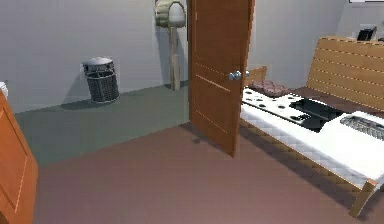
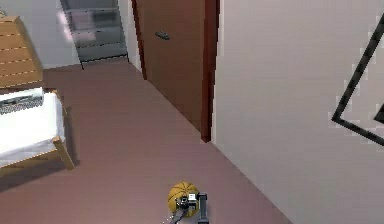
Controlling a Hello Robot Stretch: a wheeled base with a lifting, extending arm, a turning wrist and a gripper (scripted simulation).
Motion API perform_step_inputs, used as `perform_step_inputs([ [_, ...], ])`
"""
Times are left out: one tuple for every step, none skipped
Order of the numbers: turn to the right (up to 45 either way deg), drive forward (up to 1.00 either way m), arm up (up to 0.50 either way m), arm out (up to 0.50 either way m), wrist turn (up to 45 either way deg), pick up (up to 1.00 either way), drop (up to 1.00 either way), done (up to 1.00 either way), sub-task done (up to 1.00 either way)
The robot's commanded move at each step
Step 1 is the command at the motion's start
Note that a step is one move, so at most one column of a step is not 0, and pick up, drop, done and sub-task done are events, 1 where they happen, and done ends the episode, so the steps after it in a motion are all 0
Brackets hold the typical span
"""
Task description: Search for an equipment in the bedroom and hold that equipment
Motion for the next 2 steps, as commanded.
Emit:
perform_step_inputs([
  [0.0, 0.00, 0.00, 0.00, 45.0, 0.00, 0.00, 0.00, 0.00],
  [0.0, 0.00, 0.00, 0.00, 45.0, 0.00, 0.00, 0.00, 0.00],
])
